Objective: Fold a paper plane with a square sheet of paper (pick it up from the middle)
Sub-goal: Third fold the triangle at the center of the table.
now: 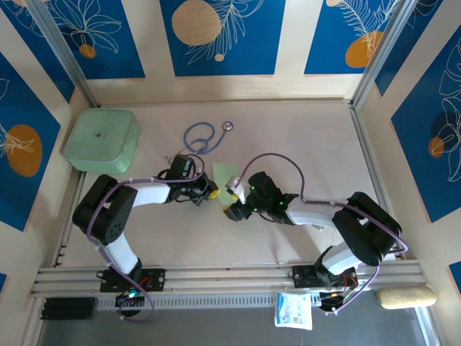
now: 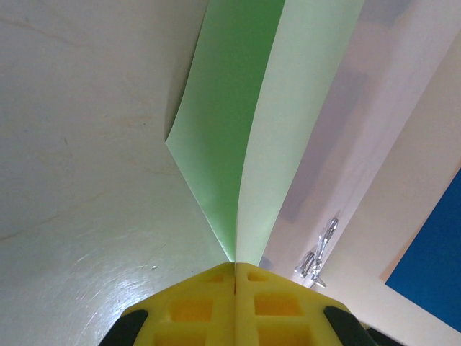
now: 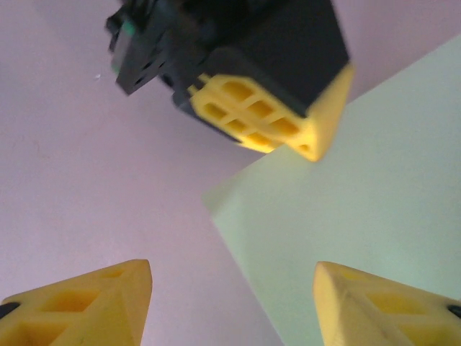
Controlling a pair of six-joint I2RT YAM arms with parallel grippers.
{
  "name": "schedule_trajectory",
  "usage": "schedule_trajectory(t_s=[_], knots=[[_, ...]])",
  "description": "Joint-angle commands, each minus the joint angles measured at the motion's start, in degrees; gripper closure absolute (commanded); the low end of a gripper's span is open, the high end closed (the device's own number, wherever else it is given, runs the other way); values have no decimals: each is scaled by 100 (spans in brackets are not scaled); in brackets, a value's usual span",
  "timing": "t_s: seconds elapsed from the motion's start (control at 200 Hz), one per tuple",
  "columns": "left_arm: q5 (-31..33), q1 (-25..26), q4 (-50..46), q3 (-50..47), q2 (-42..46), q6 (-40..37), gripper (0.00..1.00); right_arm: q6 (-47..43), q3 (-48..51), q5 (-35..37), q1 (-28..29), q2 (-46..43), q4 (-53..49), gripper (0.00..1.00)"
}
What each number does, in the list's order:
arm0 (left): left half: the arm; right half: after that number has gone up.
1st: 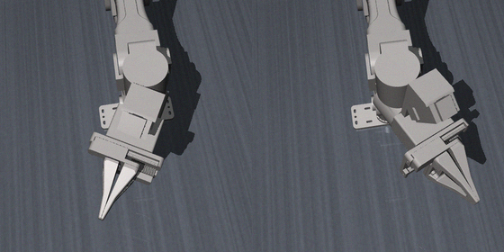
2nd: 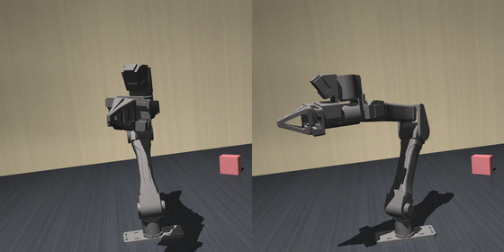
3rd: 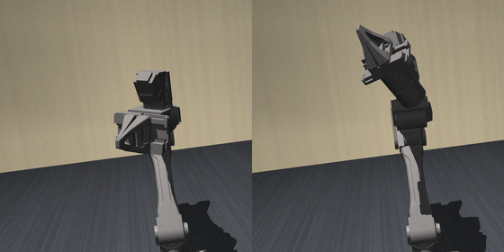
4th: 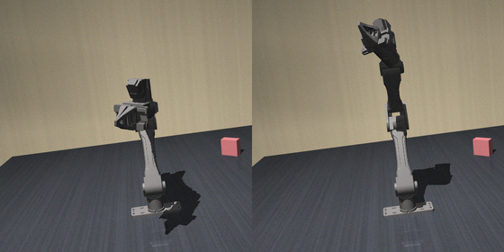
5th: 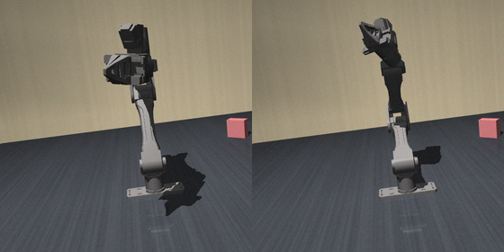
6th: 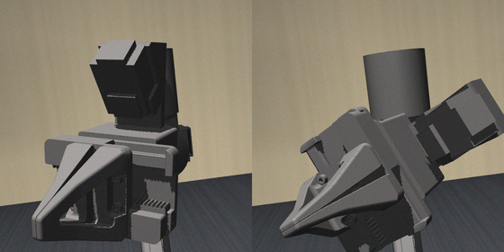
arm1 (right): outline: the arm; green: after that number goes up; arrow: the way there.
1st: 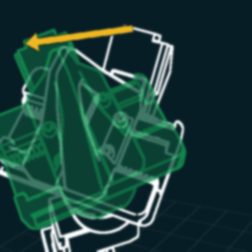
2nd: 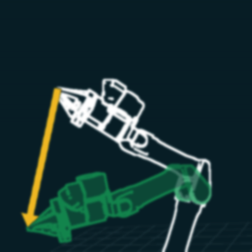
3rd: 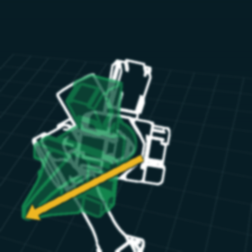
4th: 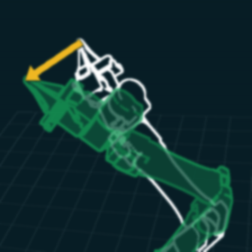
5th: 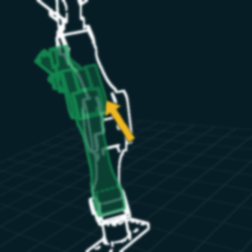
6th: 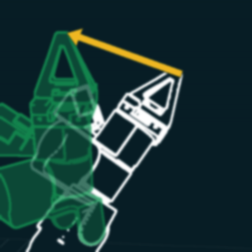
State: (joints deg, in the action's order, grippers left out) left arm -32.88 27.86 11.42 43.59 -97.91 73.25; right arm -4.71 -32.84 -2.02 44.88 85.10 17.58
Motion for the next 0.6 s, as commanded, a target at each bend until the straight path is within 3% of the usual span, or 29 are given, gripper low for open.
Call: schedule_trajectory(t_s=[0.0,0.255,0.45,0.595], knots=[[45,-8,-114,149,174,57,98,-630,76,336,161,182,581,39],[6,-8,-57,142,161,115,97,-1012,-60,1021,357,733,1033,46],[-2,-7,-48,158,148,122,97,-1573,-239,2036,708,1211,1281,50],[6,-8,-76,149,116,105,97,-1574,-225,2420,756,1164,1593,53]])
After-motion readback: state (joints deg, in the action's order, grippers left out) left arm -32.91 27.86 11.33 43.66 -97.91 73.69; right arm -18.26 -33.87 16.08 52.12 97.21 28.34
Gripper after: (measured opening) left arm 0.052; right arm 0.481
